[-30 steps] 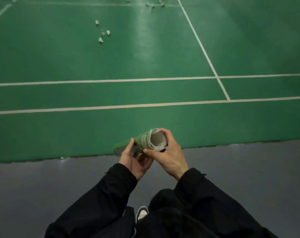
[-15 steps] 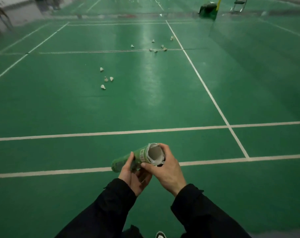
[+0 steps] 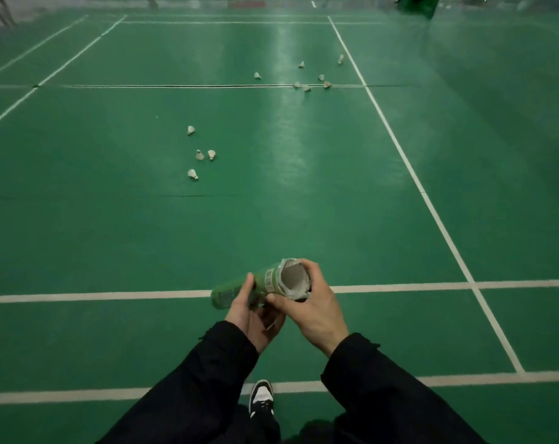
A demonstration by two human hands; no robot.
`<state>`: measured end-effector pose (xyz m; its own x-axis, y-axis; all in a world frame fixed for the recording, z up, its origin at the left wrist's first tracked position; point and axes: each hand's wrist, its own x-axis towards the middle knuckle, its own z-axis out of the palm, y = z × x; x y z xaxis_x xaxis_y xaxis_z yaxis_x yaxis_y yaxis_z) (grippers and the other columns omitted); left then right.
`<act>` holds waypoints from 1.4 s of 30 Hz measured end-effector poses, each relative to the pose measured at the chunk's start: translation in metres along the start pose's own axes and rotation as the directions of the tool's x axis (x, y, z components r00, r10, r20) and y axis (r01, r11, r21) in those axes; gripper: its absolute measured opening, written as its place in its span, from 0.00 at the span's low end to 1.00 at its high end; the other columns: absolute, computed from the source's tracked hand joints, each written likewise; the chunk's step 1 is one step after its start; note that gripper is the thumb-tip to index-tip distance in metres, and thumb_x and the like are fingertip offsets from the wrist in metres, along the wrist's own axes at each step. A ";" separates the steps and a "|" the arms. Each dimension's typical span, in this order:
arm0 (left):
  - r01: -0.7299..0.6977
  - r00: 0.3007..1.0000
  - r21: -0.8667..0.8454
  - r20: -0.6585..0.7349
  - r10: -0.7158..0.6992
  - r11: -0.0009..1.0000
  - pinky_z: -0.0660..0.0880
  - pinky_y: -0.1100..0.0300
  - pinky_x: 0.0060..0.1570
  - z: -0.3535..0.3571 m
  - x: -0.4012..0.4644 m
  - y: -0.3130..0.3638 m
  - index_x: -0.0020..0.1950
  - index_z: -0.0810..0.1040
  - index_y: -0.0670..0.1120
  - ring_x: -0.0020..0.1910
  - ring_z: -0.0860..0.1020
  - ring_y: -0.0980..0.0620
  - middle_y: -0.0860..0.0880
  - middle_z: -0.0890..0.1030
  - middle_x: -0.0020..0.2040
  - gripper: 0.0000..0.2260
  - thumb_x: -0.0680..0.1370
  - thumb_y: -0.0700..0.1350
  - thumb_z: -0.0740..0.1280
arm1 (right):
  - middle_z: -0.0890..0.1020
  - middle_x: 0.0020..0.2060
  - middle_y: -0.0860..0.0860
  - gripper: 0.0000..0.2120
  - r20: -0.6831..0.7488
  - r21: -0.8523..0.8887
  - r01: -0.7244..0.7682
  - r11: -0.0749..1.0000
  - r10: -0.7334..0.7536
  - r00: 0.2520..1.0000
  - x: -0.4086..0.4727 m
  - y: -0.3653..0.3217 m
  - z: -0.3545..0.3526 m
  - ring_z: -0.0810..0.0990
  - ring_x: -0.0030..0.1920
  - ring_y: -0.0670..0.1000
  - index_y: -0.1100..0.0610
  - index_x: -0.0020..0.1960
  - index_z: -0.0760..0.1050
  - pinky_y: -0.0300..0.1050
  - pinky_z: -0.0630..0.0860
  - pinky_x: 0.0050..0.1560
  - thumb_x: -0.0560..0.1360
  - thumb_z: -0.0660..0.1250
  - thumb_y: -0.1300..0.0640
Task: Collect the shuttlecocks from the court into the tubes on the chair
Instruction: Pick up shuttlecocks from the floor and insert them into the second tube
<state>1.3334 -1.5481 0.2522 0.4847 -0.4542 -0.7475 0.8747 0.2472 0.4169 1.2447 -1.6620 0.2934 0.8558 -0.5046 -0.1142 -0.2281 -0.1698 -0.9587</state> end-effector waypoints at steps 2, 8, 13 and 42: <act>0.026 1.000 0.022 -0.007 -0.026 0.999 0.77 0.53 0.56 0.028 0.033 0.037 0.52 0.83 0.42 0.48 0.82 0.45 0.42 0.87 0.44 0.23 0.79 0.63 0.68 | 0.82 0.55 0.40 0.33 -0.009 -0.004 -0.013 1.000 0.013 1.000 0.053 -0.011 -0.004 0.81 0.54 0.37 0.44 0.65 0.70 0.40 0.79 0.58 0.66 0.82 0.46; 0.093 0.995 0.115 0.026 -0.096 0.989 0.82 0.55 0.49 0.120 0.162 0.130 0.53 0.83 0.41 0.46 0.83 0.46 0.42 0.87 0.44 0.24 0.79 0.63 0.68 | 0.82 0.54 0.40 0.31 -0.094 0.010 -0.041 0.999 0.042 0.995 0.219 -0.015 -0.035 0.81 0.53 0.38 0.45 0.65 0.70 0.41 0.79 0.57 0.67 0.81 0.47; 0.080 0.997 0.142 -0.007 -0.080 0.987 0.80 0.54 0.51 0.215 0.292 0.200 0.59 0.81 0.42 0.47 0.82 0.46 0.43 0.86 0.45 0.25 0.77 0.64 0.70 | 0.82 0.55 0.40 0.32 -0.110 0.021 -0.043 0.999 0.045 0.993 0.389 0.001 -0.076 0.81 0.54 0.39 0.44 0.64 0.71 0.43 0.79 0.57 0.65 0.82 0.44; 0.109 0.993 0.222 0.018 -0.115 0.969 0.79 0.55 0.49 0.878 0.936 0.608 0.66 0.75 0.43 0.47 0.78 0.47 0.43 0.79 0.49 0.28 0.78 0.63 0.70 | 0.78 0.56 0.41 0.33 -0.152 0.049 -0.228 0.972 0.233 0.961 1.303 -0.024 -0.418 0.78 0.32 0.35 0.41 0.75 0.65 0.31 0.74 0.42 0.74 0.75 0.55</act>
<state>2.3152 -2.5747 0.2599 0.3803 -0.4954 -0.7810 0.8992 0.0005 0.4375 2.1709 -2.6692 0.2764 0.6982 -0.6530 -0.2933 -0.3943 -0.0089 -0.9189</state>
